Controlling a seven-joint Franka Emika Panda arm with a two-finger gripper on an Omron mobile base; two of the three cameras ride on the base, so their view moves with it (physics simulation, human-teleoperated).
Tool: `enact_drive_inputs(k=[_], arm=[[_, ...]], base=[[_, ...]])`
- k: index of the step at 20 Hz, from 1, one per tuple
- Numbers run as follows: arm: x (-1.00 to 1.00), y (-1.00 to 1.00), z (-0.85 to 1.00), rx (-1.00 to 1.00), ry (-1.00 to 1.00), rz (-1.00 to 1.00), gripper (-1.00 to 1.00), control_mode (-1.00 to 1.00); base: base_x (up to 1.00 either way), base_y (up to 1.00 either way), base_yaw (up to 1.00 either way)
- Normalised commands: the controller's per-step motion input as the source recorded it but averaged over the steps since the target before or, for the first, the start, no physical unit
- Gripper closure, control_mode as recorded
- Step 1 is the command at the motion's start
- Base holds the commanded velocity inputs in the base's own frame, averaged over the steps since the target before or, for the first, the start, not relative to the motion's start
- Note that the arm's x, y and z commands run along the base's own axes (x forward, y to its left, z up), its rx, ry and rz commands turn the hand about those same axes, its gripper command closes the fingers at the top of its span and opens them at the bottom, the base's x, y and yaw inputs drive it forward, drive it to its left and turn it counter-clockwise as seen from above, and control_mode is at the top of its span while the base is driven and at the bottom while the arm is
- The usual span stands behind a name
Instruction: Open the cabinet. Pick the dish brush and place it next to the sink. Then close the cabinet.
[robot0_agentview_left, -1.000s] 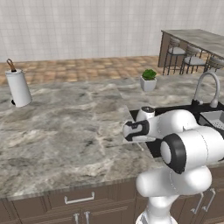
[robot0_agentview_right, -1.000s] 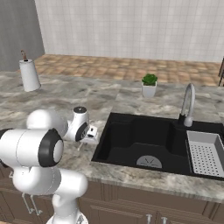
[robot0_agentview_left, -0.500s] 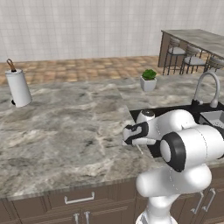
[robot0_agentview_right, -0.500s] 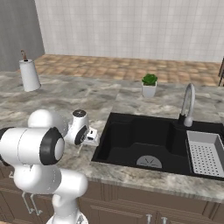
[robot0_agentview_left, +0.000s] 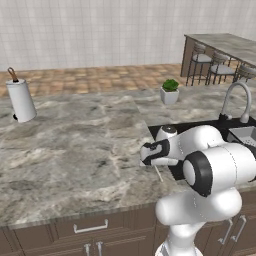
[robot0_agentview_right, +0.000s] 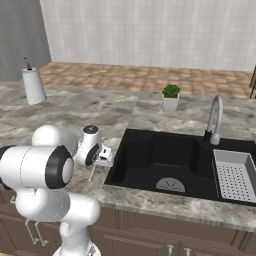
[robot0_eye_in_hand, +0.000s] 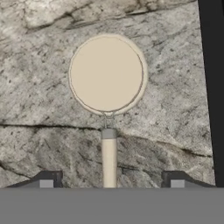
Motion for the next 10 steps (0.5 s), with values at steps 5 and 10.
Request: enact_drive_inputs(k=[5,10], arm=[[-0.09,0.00,0.27,0.00,0.00,0.02,-1.00,-1.00],[-0.66,0.00,0.60,0.00,-0.13,0.05,-1.00,-1.00]], base=[[0.00,0.00,0.00],[0.00,0.00,0.00]])
